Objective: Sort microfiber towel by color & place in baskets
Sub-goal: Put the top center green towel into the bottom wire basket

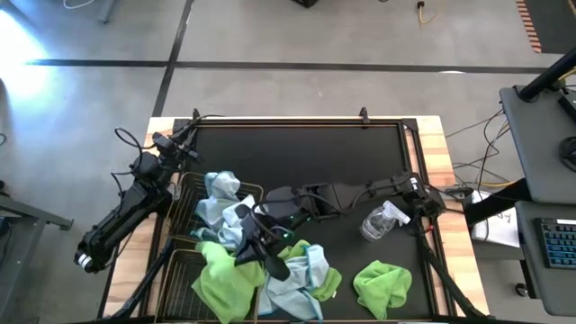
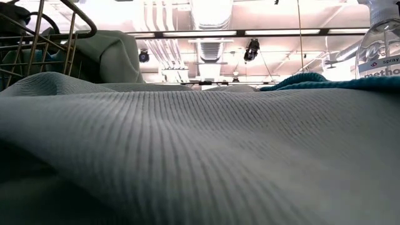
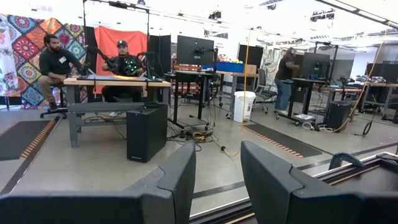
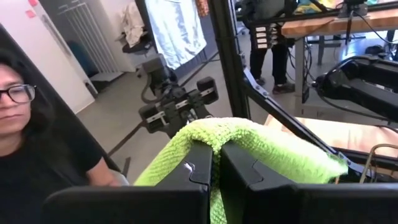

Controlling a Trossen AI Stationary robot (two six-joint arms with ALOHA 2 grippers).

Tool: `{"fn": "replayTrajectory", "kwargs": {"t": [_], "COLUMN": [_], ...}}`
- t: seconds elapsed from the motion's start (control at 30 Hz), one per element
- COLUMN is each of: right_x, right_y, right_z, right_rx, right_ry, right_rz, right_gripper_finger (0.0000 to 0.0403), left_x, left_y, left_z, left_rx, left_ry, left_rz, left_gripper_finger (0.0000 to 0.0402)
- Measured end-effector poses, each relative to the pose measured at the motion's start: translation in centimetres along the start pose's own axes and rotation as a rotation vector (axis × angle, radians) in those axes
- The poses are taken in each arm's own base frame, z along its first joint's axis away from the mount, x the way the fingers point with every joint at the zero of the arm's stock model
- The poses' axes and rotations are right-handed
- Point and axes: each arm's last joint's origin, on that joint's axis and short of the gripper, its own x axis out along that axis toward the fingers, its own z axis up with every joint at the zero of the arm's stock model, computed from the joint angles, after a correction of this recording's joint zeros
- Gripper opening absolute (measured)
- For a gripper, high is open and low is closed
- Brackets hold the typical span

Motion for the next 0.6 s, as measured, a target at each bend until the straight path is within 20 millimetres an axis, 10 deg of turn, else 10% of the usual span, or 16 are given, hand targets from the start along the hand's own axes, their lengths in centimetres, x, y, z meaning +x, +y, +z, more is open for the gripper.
{"fn": "replayTrajectory", "kwargs": {"t": [0.6], "right_x": [2.8], "right_y": [-0.7], "right_z": [-3.2], "right_rx": [0.037], "right_ry": [0.079], "right_rz": [0.004], "right_gripper_finger": [0.0009], "left_x": [0.0], "left_y": [0.0], "left_z": [0.0], "left_rx": [0.0], "left_ry": [0.0], "left_rz": [0.0], "left_gripper_finger": [0.0113]}}
